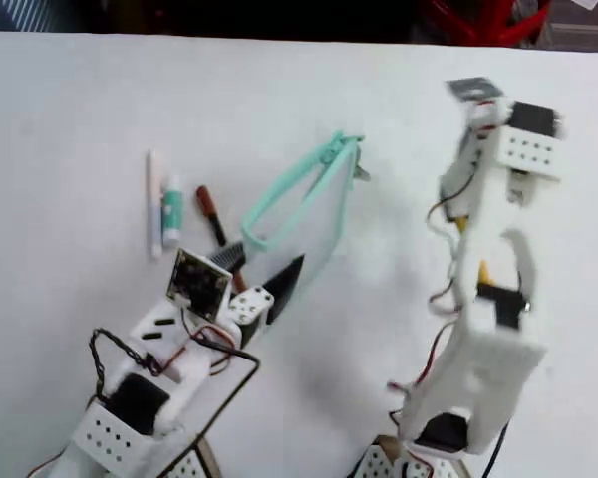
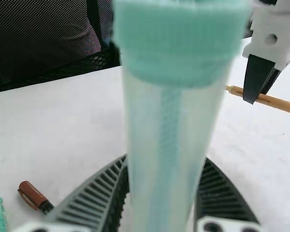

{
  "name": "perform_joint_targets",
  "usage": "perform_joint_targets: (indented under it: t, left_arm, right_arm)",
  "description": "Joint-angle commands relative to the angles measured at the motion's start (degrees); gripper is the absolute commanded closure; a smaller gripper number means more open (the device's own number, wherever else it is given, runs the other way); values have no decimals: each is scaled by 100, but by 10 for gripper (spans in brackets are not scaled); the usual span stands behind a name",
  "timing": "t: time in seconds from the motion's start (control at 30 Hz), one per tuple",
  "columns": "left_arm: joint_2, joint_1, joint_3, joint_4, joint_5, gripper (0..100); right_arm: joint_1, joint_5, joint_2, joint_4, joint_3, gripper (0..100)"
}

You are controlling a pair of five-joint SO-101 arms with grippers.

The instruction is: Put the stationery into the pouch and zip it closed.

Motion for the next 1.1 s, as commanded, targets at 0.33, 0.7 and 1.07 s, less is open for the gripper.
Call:
perform_joint_targets:
  t: [0.33, 0.7, 1.07]
  left_arm:
    - [-22, -13, -35, -79, 9, 797]
    - [-22, 4, -35, -79, 9, 797]
    - [-22, -4, -35, -79, 9, 797]
  right_arm:
    - [-2018, -870, -5789, -1235, 1987, 981]
    - [-3336, -853, -8585, -6563, 5398, 981]
    - [-4462, -905, -7459, -8215, 4853, 981]
